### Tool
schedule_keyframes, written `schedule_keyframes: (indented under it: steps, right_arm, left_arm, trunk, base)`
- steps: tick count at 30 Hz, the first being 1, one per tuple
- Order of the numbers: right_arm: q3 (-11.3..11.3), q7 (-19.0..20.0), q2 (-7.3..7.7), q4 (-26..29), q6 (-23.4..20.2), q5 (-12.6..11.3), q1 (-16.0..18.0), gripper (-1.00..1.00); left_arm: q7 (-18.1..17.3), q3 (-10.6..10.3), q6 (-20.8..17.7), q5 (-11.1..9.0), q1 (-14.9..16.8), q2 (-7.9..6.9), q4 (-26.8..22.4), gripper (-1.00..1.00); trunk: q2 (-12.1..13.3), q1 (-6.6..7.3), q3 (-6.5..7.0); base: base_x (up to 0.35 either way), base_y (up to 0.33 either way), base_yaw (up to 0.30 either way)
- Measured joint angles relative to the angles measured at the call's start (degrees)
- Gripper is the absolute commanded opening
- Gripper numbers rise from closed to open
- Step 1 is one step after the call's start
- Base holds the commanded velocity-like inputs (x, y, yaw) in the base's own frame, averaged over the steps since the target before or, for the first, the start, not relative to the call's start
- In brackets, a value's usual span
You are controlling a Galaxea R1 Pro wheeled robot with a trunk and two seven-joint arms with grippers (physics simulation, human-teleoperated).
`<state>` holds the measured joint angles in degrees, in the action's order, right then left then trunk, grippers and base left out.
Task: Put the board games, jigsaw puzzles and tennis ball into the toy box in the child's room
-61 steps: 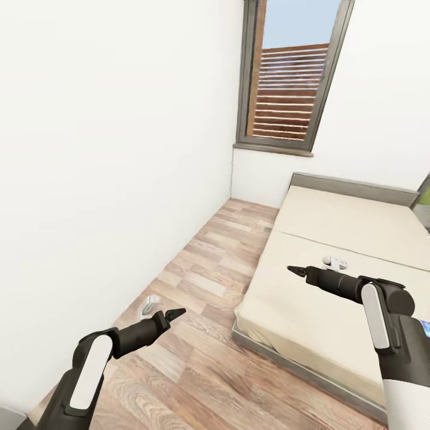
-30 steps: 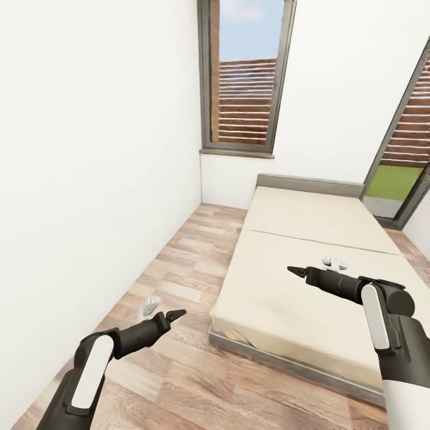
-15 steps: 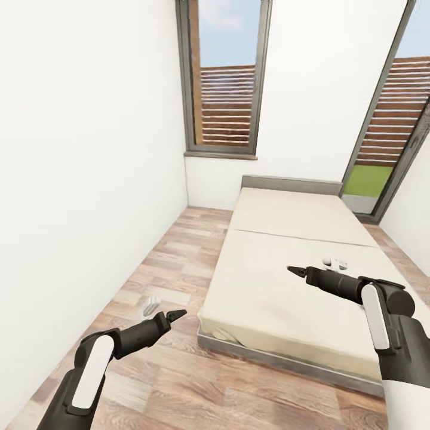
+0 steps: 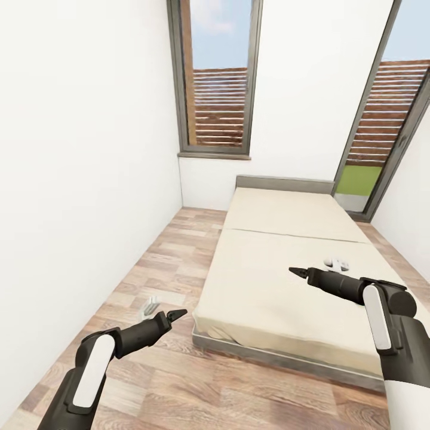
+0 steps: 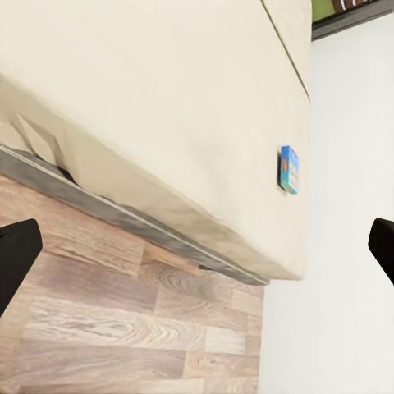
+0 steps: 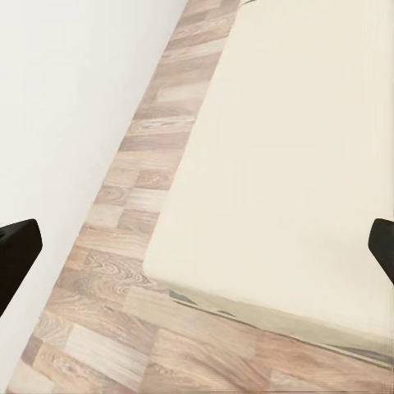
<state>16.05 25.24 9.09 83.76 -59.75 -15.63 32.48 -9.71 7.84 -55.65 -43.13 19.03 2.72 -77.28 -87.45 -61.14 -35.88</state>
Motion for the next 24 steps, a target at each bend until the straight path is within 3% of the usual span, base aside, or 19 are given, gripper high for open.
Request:
schedule_keyframes:
  steps: [13, 24]
  right_arm:
    - [-0.47, 0.25, -0.17, -4.54, -0.01, 0.08, 0.02, 1.00]
    - [-0.58, 0.21, -0.37, -5.12, -0.01, 0.09, 0.03, 1.00]
  left_arm:
    - [0.15, -1.95, 0.06, 0.22, 0.45, 0.02, 0.46, 1.00]
    - [0.17, -2.40, 0.08, 0.28, 0.57, 0.02, 0.78, 1.00]
  trunk:
    - [-5.22, -2.86, -2.26]
    - [-9.63, -5.27, -4.11]
  base:
    - [0.000, 0.000, -0.010]
    - [0.000, 0.000, -0.059]
